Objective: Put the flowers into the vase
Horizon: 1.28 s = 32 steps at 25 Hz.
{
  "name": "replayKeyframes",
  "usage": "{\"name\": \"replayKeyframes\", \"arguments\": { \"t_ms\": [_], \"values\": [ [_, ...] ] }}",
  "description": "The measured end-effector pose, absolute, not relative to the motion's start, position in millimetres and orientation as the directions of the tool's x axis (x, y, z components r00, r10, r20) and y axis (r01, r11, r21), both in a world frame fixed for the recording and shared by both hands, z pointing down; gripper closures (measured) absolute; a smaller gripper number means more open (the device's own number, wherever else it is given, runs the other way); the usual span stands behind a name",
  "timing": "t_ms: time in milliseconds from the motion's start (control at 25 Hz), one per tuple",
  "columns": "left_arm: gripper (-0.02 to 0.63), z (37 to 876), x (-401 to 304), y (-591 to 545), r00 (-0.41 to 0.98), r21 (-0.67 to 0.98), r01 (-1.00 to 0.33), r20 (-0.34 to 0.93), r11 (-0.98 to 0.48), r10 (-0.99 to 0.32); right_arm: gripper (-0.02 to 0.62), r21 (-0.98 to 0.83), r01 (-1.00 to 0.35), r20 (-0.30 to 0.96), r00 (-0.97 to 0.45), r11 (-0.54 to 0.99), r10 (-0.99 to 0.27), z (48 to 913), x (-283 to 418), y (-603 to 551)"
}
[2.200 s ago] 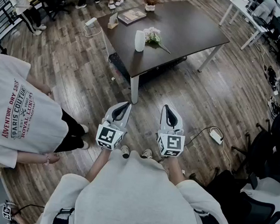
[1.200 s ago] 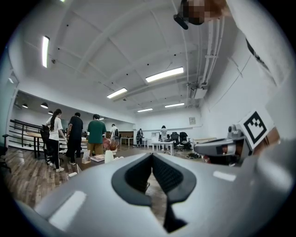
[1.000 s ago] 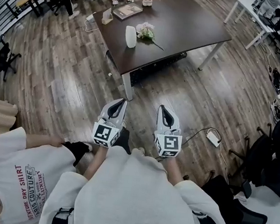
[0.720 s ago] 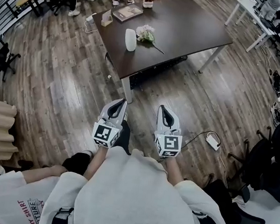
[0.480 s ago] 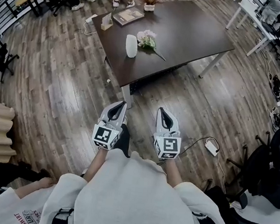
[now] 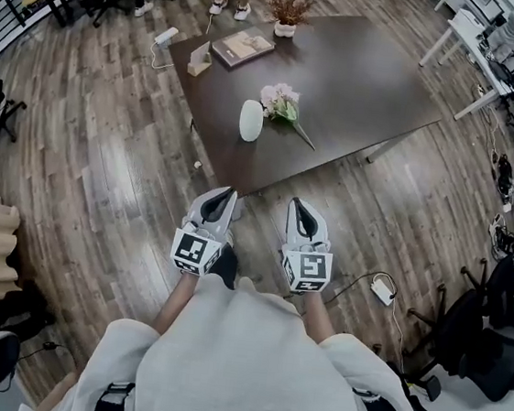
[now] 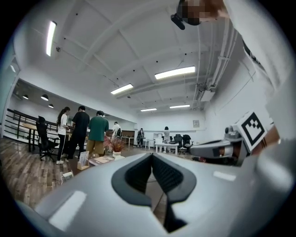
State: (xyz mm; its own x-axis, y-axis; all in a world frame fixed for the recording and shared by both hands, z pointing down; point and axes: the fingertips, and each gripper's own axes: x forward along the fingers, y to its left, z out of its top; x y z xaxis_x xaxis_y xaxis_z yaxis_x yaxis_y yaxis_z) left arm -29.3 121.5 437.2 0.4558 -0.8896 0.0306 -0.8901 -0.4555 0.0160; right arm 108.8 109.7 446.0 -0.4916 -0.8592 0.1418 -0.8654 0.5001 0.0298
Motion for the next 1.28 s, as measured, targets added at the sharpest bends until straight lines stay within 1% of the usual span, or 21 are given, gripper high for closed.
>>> {"name": "replayKeyframes", "arguments": {
  "t_ms": [360,680,840,1040,1280],
  "values": [
    [0.595,415.2,-83.6,11.2,0.478,0.01,-0.879,0.005,-0.477,-0.879,0.597,0.044,-0.889,0.133,-0.447,0.456,-0.884,428.3,64.9,2.9],
    [0.595,413.2,-115.2,-45.7,0.506,0.012,-0.862,-0.002,-0.506,-0.862,0.597,0.05,-0.917,0.126,-0.388,0.397,-0.913,424.6,47.3,-47.3],
    [0.595,417.2,-120.4,-60.4,0.511,0.024,-0.859,-0.001,-0.511,-0.859,0.597,0.049,-0.924,0.127,-0.371,0.38,-0.92,426.6,47.2,-58.9],
    [0.595,433.9,-115.0,-65.1,0.52,0.046,-0.854,0.039,-0.519,-0.853,0.597,0.039,-0.929,0.161,-0.358,0.369,-0.92,439.2,54.1,-66.3],
    [0.595,453.0,-108.4,-73.6,0.494,0.071,-0.869,0.086,-0.49,-0.865,0.597,0.021,-0.917,0.202,-0.386,0.398,-0.9,455.6,62.3,-79.6]
  ]
}}
